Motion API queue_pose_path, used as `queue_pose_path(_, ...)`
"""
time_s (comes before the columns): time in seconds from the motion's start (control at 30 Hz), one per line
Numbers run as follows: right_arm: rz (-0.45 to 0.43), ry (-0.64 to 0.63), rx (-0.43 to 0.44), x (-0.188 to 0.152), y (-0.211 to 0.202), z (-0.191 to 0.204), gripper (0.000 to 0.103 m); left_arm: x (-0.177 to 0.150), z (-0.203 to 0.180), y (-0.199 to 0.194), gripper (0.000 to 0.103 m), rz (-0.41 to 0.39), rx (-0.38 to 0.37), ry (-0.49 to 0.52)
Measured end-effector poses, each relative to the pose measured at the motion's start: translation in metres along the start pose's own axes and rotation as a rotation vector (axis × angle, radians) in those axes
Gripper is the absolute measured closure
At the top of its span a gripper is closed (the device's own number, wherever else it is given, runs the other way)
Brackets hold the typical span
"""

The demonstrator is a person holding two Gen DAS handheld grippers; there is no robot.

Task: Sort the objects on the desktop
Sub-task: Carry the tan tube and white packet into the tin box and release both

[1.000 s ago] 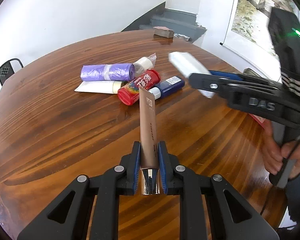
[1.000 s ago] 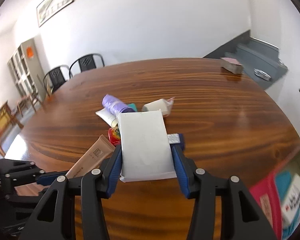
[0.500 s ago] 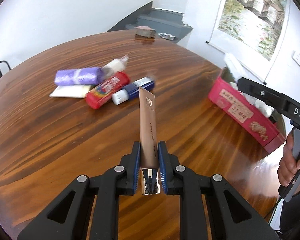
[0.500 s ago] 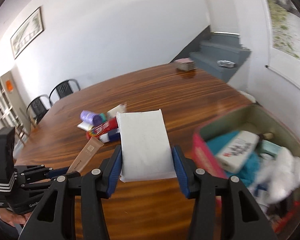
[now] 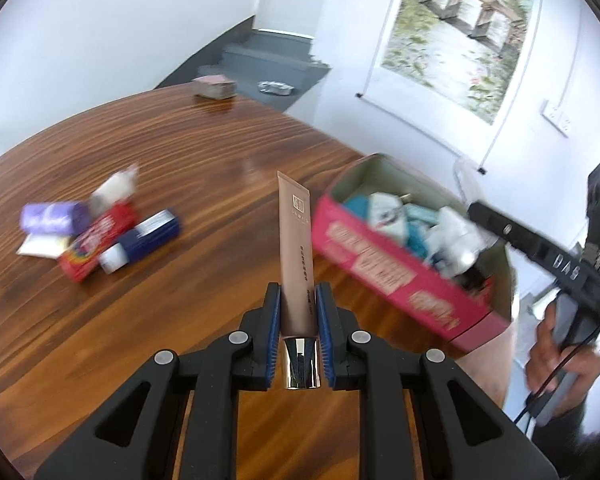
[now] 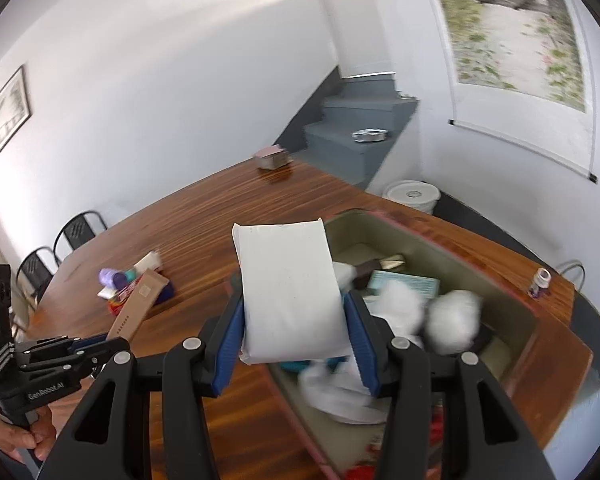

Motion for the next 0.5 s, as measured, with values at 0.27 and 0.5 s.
queue_pose_path(0.27,-0.009,0.061,-0.002,0.004,-0.005,-0.039,0.049,0.036,-0.065,0.031,0.084,-0.014,-0.084,0.061)
queue_pose_path(0.5,-0.01,0.099,0.002,0.007,-0.008,-0.065,0.049,0.052,-0.104,0.061,0.084,0.008,-0.134,0.1)
Point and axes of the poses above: each gripper's, at about its wrist camera, not at the fingertips, and y roughly the way its jaws point, z to its left, x to its top, the point moved 3 cm from there along y, roughly the way its jaws point, and after that the axes turned 4 degrees about y, right-handed, at the moved point
